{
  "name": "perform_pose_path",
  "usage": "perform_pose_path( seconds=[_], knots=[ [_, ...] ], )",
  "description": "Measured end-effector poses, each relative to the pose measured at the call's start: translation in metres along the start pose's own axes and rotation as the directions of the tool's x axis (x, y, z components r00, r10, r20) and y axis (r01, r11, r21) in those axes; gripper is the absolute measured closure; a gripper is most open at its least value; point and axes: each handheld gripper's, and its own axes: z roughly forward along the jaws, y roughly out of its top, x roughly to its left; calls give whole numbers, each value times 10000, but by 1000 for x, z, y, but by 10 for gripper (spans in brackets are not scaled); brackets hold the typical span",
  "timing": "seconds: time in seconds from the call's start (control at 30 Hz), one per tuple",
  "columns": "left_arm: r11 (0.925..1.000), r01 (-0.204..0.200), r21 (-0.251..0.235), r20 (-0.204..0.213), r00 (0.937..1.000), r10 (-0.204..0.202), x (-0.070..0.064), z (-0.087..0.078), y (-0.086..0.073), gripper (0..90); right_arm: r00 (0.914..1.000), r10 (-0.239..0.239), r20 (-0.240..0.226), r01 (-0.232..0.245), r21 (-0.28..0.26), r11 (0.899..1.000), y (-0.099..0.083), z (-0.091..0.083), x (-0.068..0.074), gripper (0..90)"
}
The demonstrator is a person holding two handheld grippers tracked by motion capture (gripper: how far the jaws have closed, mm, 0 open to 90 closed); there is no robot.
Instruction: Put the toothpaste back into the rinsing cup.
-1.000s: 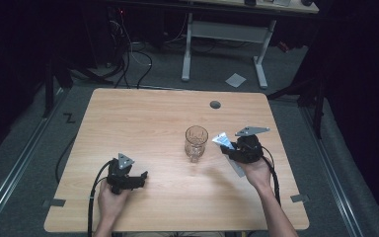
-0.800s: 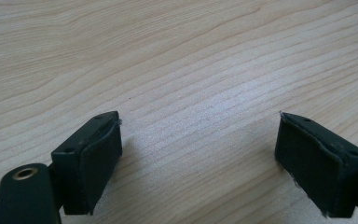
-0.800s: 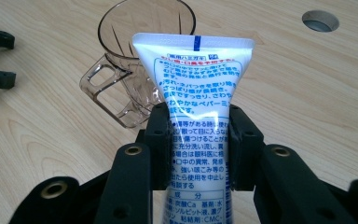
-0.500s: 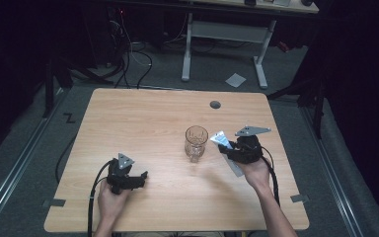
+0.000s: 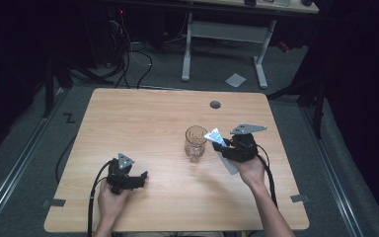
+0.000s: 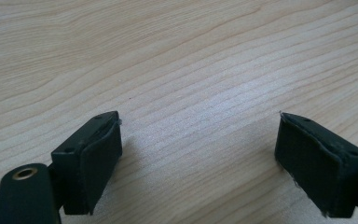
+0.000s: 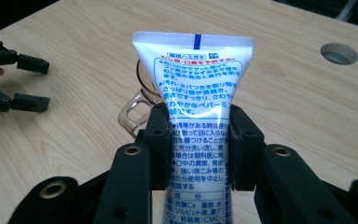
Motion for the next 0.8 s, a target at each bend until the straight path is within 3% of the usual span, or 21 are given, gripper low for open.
perform_pose_path(
  seconds=[0.8],
  knots=[
    [10000,3,4,0,10000,-3,0,0,0,150,9996,-159,-216,147,-565,9983,20,3,9,662]
  ],
)
